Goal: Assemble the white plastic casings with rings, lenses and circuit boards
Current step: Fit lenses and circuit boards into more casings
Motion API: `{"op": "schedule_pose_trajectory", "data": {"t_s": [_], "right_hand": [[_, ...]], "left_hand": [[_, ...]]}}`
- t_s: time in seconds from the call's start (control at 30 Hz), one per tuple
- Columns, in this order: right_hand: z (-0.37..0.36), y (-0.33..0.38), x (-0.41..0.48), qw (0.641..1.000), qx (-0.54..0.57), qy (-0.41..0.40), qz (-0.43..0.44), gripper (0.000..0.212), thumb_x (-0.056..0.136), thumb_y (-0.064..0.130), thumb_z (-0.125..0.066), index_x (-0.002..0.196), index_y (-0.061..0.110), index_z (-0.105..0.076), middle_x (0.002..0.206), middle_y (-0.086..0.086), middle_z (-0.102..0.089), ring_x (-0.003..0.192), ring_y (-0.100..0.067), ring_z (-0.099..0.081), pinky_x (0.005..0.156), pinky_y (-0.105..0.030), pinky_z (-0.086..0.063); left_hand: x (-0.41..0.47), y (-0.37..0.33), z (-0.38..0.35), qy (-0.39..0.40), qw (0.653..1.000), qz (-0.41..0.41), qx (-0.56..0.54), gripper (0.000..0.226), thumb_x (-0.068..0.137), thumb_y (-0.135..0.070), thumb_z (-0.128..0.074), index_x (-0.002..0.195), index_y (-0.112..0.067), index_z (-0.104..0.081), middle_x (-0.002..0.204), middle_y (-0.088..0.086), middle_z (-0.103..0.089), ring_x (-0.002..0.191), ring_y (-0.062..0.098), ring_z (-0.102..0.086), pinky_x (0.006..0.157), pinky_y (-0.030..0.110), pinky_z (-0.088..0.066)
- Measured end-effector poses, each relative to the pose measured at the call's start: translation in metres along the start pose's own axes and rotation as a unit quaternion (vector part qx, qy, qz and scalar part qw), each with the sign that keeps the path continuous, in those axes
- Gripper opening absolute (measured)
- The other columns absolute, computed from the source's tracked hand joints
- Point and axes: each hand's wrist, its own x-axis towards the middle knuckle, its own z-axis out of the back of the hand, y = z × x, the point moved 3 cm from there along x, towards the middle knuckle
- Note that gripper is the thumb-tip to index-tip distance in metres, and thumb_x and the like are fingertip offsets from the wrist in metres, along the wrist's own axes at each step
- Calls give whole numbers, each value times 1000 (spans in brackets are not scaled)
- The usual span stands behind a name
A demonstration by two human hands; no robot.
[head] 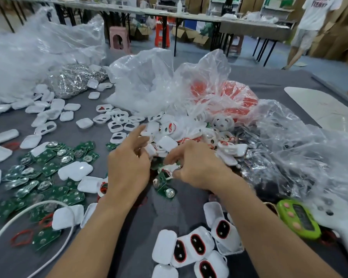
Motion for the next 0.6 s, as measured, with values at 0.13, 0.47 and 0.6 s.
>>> {"op": "schedule_pose_trajectory", "data": {"t_s": [0.13, 0.47, 0.6], "right_hand": [[-8, -1, 1, 998, -60, -13, -15, 20, 81, 15, -77, 96, 29, -80, 75, 20, -58, 80, -3, -58, 82, -13, -40], [6, -39, -29, 849, 488, -156, -132, 12, 92, 5, -71, 84, 13, -77, 73, -8, -73, 53, -16, -58, 47, -23, -47], [-3, -50, -37, 822, 531, -123, -161, 10, 96, 5, -66, 91, 8, -74, 69, -14, -68, 48, -19, -52, 41, -25, -40]], "left_hand": [[-1, 4, 1, -21, 999, -9, 37, 59, 87, -6, -62, 130, -46, -63, 87, -37, -65, 91, -27, -57, 88, -7, -34], [-29, -29, -19, 82, 987, -17, -136, 34, 87, -18, -76, 101, -49, -76, 90, -31, -74, 87, -8, -70, 77, 3, -49], [-33, -36, -28, 113, 977, 19, -180, 32, 84, -22, -77, 88, -54, -76, 79, -17, -78, 75, 1, -73, 71, 18, -59]]}}
